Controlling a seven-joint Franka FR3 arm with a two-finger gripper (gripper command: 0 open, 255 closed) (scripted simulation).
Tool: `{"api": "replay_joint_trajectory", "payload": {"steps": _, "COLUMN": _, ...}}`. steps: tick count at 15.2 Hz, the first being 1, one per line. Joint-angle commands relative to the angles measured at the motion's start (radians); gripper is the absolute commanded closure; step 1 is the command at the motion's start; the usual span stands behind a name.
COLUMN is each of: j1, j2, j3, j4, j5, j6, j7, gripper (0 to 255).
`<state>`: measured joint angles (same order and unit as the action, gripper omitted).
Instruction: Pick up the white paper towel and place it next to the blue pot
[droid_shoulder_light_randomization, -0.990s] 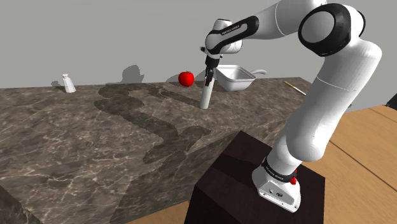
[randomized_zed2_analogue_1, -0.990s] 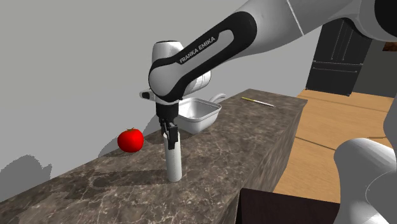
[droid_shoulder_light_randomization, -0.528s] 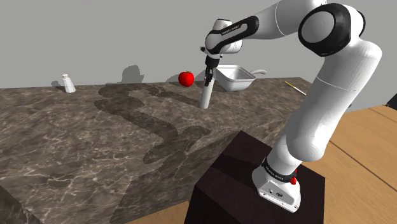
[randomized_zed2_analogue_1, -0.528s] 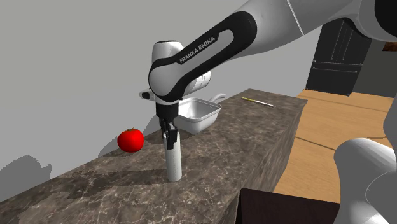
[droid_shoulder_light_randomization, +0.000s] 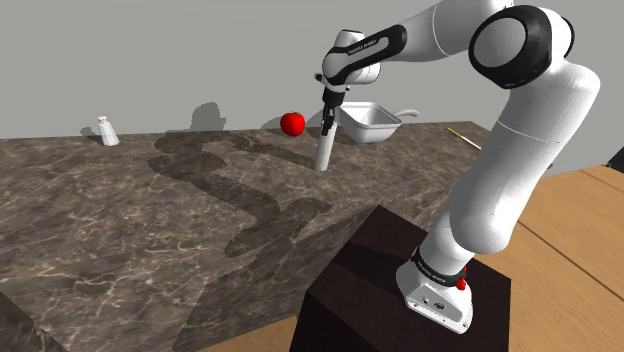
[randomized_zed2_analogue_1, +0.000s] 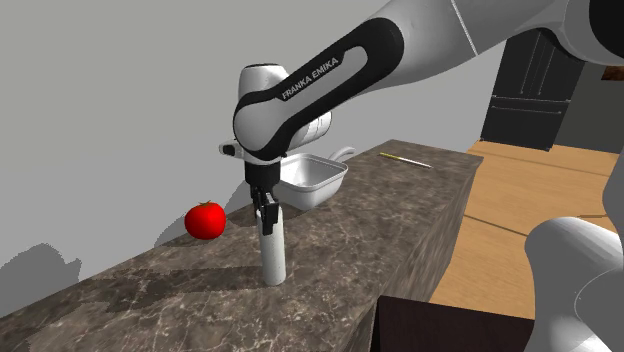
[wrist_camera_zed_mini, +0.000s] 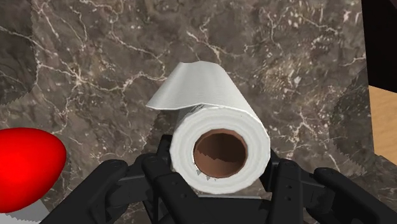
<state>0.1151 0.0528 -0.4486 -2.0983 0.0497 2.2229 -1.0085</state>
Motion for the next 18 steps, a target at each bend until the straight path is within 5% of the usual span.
{"api": "replay_joint_trajectory", "payload": {"steps": 1, "j1": 0.0, "j2": -0.006, "j3": -0.001, "j4": 0.006, "j5": -0.005, "j6": -0.011, "j7": 0.003, "gripper": 255}}
{"api": "replay_joint_trajectory", "payload": {"steps": 18, "j1": 0.005, "j2": -0.079, "j3": 0.003, "j4": 0.162, "j5": -0.045, "j6": -0.232, "j7": 0.034, "gripper": 255}}
